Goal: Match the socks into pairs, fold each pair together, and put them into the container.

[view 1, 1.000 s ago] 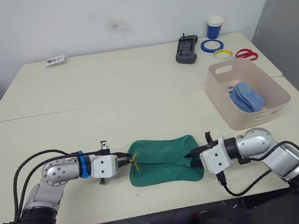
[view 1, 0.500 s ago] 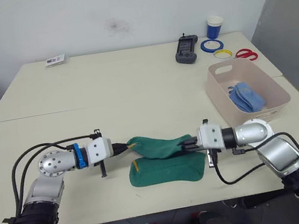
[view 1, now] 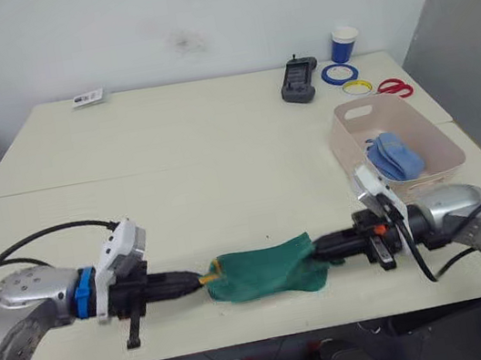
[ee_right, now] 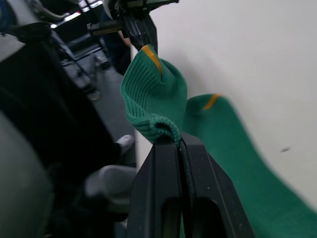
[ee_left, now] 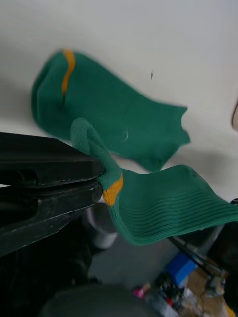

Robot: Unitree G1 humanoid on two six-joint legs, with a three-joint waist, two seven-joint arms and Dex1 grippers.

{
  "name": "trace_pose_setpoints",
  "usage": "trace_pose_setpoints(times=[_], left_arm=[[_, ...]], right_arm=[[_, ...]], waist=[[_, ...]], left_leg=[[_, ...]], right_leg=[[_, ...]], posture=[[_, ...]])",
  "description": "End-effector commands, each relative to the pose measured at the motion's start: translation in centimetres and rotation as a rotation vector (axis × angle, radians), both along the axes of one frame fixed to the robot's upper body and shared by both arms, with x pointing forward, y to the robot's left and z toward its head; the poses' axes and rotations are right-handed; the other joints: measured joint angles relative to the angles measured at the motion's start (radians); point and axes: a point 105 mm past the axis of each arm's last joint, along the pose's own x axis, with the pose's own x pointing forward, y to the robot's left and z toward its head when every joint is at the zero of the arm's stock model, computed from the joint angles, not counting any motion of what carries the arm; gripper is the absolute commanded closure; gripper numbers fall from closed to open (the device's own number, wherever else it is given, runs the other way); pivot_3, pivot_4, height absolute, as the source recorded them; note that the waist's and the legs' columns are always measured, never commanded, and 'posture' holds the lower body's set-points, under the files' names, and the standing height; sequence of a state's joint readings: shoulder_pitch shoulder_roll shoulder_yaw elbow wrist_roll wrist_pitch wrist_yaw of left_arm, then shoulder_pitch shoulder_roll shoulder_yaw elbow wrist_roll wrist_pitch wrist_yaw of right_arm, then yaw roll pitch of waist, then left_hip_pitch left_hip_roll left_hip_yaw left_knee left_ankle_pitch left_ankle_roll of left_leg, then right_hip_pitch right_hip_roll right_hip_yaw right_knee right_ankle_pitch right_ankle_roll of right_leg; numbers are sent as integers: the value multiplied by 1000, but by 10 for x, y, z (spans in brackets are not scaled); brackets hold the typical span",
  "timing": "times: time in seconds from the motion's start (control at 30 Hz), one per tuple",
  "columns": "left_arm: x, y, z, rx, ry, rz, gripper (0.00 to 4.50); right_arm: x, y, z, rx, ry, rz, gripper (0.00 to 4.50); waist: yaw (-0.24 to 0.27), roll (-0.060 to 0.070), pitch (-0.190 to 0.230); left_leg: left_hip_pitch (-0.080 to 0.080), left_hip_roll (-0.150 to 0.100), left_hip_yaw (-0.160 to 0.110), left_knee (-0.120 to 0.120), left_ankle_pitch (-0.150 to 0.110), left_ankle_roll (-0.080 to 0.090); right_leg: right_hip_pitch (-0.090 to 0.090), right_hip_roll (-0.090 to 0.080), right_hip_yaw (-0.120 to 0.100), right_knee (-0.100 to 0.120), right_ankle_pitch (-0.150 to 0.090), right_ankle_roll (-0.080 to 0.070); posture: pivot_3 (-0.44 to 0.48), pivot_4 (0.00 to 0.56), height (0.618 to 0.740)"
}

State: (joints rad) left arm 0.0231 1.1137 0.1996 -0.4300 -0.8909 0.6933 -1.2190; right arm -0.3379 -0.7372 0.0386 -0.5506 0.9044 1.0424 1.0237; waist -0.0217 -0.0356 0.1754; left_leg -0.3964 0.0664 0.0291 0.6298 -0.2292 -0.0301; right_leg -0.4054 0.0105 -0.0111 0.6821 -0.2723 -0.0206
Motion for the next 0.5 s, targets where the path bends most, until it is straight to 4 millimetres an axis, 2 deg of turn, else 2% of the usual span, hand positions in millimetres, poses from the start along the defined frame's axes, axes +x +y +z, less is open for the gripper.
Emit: trace_pose_setpoints(times=[0.03, 0.07, 0.13, 0.2, 0.33, 0.5], left_arm=[[-2, 0, -11, -15, 61, 72, 4500], [-1, 0, -19, -11, 75, 91, 4500], [7, 3, -40, 22, 72, 158, 4500], [17, 6, -51, 54, 36, 199, 4500], [37, 9, -59, 65, 8, 253, 4500], [44, 11, -61, 60, 47, 275, 4500]], right_arm=[[-14, 2, -1, 18, 87, 3, 4459], [-13, 3, -6, 18, 109, -17, 4459], [3, -2, -25, -45, 102, -98, 4459], [18, -7, -34, -77, 104, -160, 4459], [38, -9, -33, -91, 114, -175, 4459], [51, -11, -36, -125, 119, -174, 4459]], waist=[[-2, 0, 0], [-2, 0, 0], [-2, 0, 0], [-2, 0, 0], [-2, 0, 0], [-4, 0, 0]], left_leg=[[1, 0, 0, 0, 0, 0], [1, 0, 0, 0, 0, 0], [0, -1, 0, -1, 0, 0], [0, -1, 0, 0, 0, 0], [-1, -2, 0, 0, 0, 0], [-2, -1, 0, 0, 0, 1]], right_leg=[[1, 0, 0, 0, 0, 0], [1, 0, 1, 0, 0, 0], [0, 0, 1, -1, 0, -1], [0, 1, 1, -1, 0, -1], [-1, 3, 1, -1, 0, -1], [-1, 3, 1, -2, 0, 0]], posture=[[0, 150, 740], [0, 150, 740], [0, 150, 740], [0, 150, 740], [0, 150, 740], [0, 150, 740]])
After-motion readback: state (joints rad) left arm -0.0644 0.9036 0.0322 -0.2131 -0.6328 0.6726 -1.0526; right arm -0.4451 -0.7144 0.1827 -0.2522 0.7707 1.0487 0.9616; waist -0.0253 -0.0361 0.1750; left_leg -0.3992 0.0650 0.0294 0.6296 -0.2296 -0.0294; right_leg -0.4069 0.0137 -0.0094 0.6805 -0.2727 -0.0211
